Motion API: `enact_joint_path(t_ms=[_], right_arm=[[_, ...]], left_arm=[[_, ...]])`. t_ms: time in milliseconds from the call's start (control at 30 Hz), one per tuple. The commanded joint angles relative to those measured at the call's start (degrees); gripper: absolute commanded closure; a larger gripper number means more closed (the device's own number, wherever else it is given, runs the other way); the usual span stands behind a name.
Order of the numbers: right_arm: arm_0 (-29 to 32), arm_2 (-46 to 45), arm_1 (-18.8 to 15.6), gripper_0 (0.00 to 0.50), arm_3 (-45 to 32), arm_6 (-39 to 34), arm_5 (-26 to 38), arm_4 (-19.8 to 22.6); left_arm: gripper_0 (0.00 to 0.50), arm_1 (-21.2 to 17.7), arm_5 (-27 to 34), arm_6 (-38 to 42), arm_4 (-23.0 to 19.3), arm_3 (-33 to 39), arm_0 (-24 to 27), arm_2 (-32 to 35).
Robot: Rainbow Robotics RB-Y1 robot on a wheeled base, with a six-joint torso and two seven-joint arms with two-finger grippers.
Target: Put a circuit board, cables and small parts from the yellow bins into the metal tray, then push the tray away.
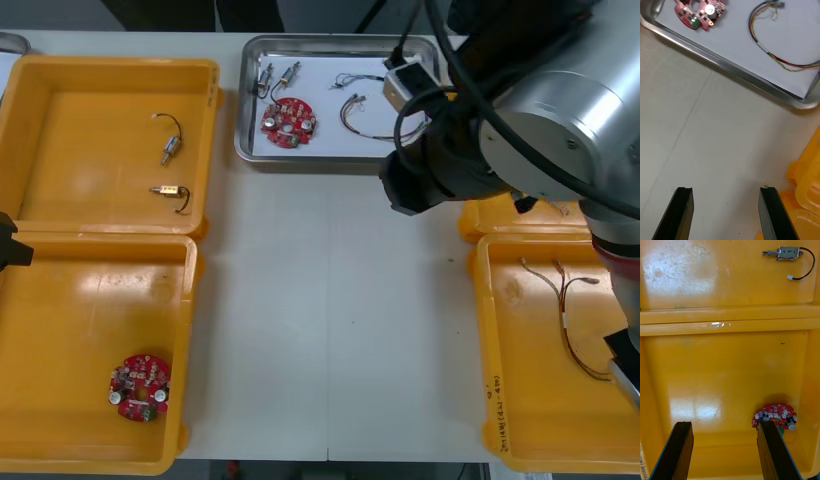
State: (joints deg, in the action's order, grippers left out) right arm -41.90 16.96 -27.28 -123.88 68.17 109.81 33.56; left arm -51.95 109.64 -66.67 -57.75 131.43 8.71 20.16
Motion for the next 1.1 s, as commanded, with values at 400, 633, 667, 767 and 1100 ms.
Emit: enact_joint_path(t_ms=[400,633,667,767,1100], right_arm=[[19.67,-25.31,-8.06,0.000,-7.26,-2.08,0.19,4.76],[24.15,-32.61,-9.11,0.000,-7.26,-1.03,0.19,5.46],[24.85,-33.49,-9.37,0.000,-7.17,-0.85,0.19,5.37],[26.52,-34.89,-10.25,0.000,-7.17,-0.32,0.19,5.20],[30.39,-37.62,-12.27,0.000,-3.21,2.14,0.19,6.69]], left_arm=[[0.000,-2.63,0.36,-1.35,-0.44,1.63,-0.89,1.64],[0.000,-2.63,0.36,-1.35,-0.44,1.63,-0.89,1.64],[0.000,-2.63,0.36,-1.35,-0.44,1.63,-0.89,1.64],[0.000,-2.63,0.36,-1.35,-0.44,1.63,-0.89,1.64],[0.000,-2.63,0.36,-1.35,-0.44,1.63,-0.89,1.64]])
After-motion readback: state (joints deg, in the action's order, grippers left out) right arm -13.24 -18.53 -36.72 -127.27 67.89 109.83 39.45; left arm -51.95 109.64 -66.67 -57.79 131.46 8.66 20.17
